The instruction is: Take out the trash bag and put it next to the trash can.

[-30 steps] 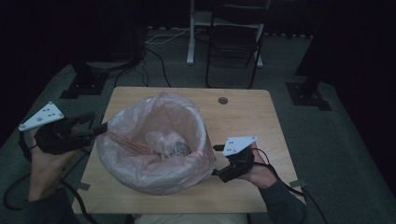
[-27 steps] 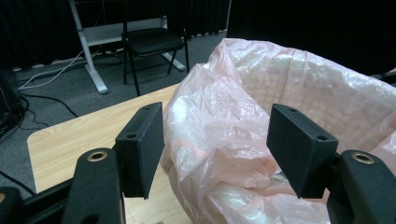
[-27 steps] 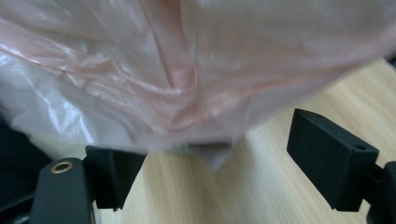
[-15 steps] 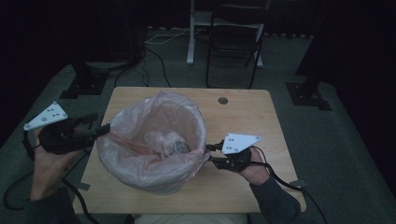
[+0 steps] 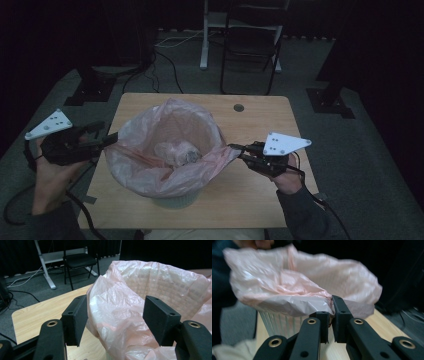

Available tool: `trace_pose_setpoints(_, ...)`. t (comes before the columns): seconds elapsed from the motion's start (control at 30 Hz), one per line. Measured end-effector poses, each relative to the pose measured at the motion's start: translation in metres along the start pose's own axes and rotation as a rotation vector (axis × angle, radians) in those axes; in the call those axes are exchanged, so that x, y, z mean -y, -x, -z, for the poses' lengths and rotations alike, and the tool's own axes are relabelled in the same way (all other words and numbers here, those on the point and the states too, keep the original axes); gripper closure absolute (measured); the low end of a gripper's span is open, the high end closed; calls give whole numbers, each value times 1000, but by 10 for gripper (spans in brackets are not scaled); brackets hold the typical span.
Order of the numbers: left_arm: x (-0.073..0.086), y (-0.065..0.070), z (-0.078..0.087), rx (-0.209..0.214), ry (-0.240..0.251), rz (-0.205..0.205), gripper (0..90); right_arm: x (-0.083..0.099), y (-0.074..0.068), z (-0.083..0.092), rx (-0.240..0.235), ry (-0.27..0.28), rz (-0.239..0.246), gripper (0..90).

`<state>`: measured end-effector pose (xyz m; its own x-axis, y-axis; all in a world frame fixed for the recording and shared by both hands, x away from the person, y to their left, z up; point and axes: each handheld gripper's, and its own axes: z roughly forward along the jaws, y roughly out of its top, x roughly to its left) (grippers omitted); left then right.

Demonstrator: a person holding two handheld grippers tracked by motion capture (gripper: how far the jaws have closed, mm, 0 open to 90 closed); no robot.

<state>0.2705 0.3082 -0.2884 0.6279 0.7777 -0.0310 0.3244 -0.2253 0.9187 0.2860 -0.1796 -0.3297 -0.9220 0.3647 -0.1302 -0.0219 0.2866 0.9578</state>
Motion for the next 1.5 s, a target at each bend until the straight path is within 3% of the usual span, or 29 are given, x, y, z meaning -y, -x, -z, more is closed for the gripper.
trace_pose_setpoints(0.07,0,1,0,3,0,-3,369,-2,0,0,-6,7,-4,834)
trace_pose_setpoints(0.23,-1,2,0,7,-5,-9,368,4,-3,-12,6,-90,29,473)
trace_pose_setpoints(0.3,-1,2,-1,8,-9,-6,367,6,-3,-17,-7,-115,19,377)
trace_pose_setpoints(0.4,0,2,-3,12,-20,-11,367,7,-4,-23,-12,-137,20,310)
trace_pose_setpoints(0.5,-1,3,-3,14,-23,-13,367,6,-6,-27,-9,-145,32,320)
trace_pose_setpoints(0.63,-1,4,-3,22,-31,-18,366,1,-6,-20,-4,-87,45,580)
trace_pose_setpoints(0.77,0,5,-5,35,-64,-24,364,-5,-6,-16,-4,-69,52,756)
trace_pose_setpoints(0.9,0,6,-5,36,-63,-26,365,-12,-6,-15,23,-67,82,813)
trace_pose_setpoints(0.93,0,5,-5,46,-65,-18,365,-17,-3,-11,36,-29,63,822)
trace_pose_setpoints(1.07,2,4,-8,54,-91,-17,365,-23,-1,-9,34,8,44,819)
trace_pose_setpoints(1.13,2,3,-10,60,-95,-11,365,-23,-1,-12,25,0,45,805)
trace_pose_setpoints(1.2,3,3,-11,63,-104,-11,368,-22,-1,-16,16,-8,39,728)
trace_pose_setpoints(1.3,3,4,-13,66,-117,-13,381,-18,0,-25,2,-47,24,528)
trace_pose_setpoints(1.5,3,7,-19,76,-137,-21,393,-13,5,-40,-21,-90,-22,460)
